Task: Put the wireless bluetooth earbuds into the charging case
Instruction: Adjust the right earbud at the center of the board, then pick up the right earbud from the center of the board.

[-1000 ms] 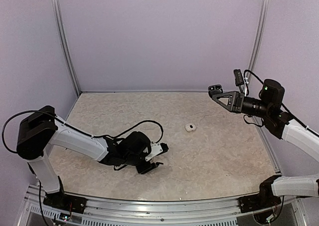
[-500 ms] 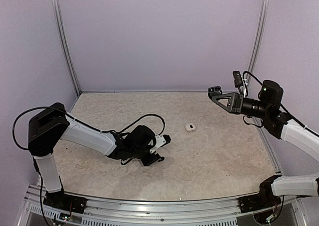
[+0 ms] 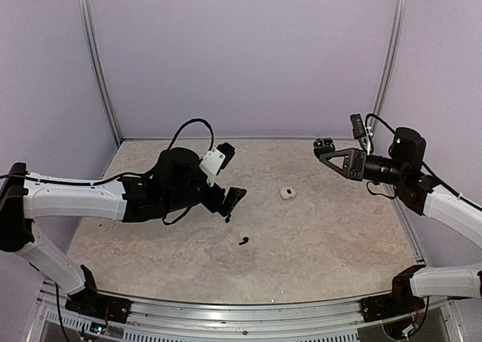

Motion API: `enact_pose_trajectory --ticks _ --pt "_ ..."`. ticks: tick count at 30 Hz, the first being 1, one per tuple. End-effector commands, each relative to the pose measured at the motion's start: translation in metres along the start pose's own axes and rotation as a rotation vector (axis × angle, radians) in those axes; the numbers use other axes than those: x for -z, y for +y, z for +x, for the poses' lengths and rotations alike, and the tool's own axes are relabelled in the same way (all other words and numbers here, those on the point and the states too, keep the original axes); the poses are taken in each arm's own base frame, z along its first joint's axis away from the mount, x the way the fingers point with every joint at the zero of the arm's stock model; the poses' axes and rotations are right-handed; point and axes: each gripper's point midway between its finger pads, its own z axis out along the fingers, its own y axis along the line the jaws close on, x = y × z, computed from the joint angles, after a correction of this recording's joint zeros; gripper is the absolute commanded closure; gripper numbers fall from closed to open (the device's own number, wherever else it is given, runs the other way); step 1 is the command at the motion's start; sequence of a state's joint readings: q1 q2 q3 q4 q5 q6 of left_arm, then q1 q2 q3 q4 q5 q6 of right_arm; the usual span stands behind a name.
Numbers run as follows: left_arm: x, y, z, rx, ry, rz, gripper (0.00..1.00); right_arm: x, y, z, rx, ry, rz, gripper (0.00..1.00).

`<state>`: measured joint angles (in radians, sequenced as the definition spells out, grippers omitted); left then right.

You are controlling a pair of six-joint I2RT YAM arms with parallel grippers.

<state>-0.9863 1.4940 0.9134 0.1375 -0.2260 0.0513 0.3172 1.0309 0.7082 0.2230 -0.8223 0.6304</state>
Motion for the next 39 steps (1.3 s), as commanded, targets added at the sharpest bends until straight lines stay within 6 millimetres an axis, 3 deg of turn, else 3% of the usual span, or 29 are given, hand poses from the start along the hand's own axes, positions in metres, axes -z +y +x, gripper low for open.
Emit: enact_pose_trajectory --ticks 1,4,8,11,12,17,26,39 --pt "-0.010 0.019 -0.030 0.193 0.023 -0.003 0.01 0.009 0.002 0.004 0.101 0.004 0.012 0.89" --pt "-0.030 0.006 -0.011 0.117 0.167 0.066 0.01 0.013 0.002 0.010 0.146 0.014 0.023 0.90" --pt "-0.034 -0.033 0.012 0.030 0.255 0.273 0.04 0.019 0.004 0.017 0.209 0.027 0.036 0.91" --pt "-0.037 -0.045 0.025 0.003 0.341 0.346 0.12 0.023 0.004 0.022 0.239 0.030 0.053 0.91" --pt "-0.040 -0.048 0.042 -0.011 0.417 0.362 0.17 0.025 0.003 0.024 0.248 0.031 0.065 0.91" --pt "-0.053 -0.067 0.076 -0.054 0.582 0.403 0.29 0.030 -0.004 0.032 0.262 0.041 0.106 0.93" --pt "-0.068 -0.076 0.120 -0.072 0.756 0.384 0.47 0.031 -0.011 0.040 0.245 0.064 0.137 0.97" --pt "-0.074 -0.085 0.141 -0.135 0.822 0.368 0.61 0.030 -0.013 0.039 0.244 0.063 0.139 0.97"
